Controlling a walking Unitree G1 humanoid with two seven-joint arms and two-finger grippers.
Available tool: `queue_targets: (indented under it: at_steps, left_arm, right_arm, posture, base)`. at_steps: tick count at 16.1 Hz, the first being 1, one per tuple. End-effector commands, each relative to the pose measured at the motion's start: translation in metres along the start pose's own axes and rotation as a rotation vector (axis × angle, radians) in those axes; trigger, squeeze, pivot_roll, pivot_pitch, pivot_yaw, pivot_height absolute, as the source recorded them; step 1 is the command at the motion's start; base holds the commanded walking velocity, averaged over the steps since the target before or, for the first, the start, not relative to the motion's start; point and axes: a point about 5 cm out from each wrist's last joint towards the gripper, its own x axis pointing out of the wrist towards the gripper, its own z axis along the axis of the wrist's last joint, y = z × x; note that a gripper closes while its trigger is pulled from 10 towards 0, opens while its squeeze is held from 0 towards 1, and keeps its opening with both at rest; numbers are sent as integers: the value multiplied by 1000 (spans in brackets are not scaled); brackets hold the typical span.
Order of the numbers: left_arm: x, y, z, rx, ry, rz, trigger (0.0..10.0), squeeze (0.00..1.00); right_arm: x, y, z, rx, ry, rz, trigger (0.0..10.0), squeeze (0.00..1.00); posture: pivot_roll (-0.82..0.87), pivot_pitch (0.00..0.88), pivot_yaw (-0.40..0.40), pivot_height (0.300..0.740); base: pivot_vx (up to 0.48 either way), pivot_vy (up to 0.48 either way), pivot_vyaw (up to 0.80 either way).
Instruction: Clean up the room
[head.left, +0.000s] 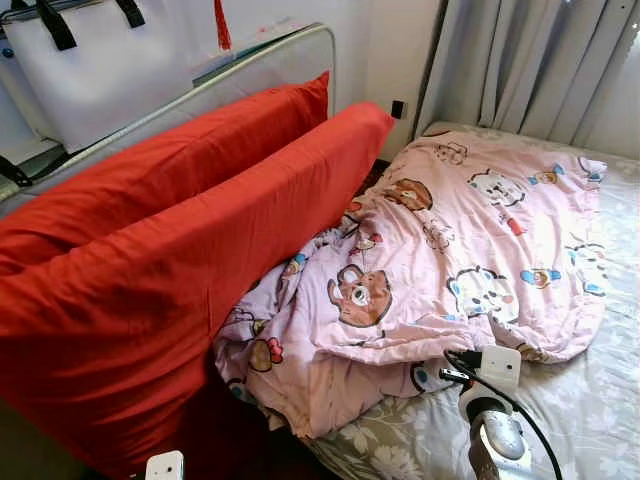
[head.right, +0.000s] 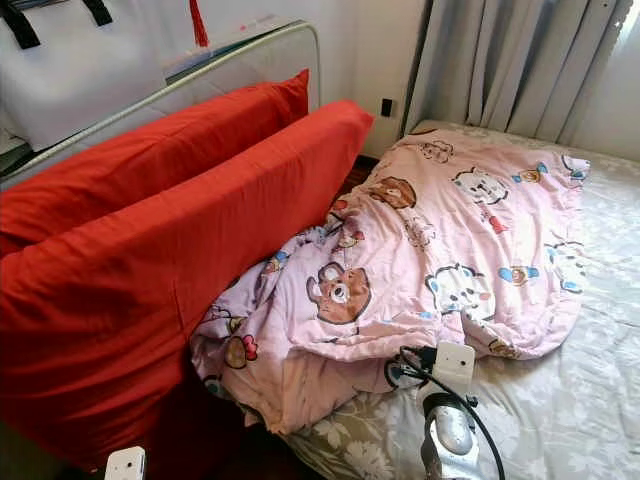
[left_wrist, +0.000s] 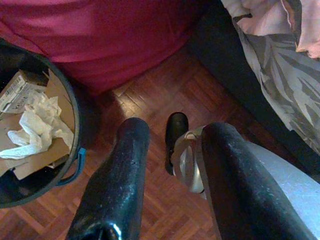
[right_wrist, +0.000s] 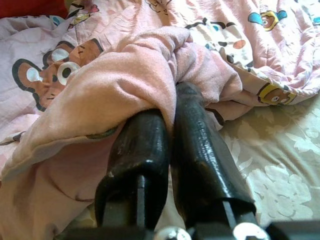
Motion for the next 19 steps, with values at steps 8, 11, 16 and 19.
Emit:
queue_targets:
  at_steps: [8,11,16,19]
  left_arm:
    - [-3,5,-10,21,33,4,10000,0]
    - [-3,6,-10,19,32,4,10000,0]
    - [-4,6,-10,32,35,6,10000,0]
    - [-4,6,-11,34,37,5,10000,0]
  right_arm:
    - [1,1,3,3,-19,-3,10000,0]
    - [1,1,4,2,-20,-2,10000,0]
    - [2,2,5,2,-29,0,10000,0]
    - [2,1,7,-2,-36,-6,10000,0]
  posture:
    - [23,8,4,740]
    - [24,2,4,740]
    - [26,0,7,740]
    - [24,0,7,740]
  base:
    - [-30,0,0]
    - [-85,0,0]
    - [-53,0,0]
    - [-89,0,0]
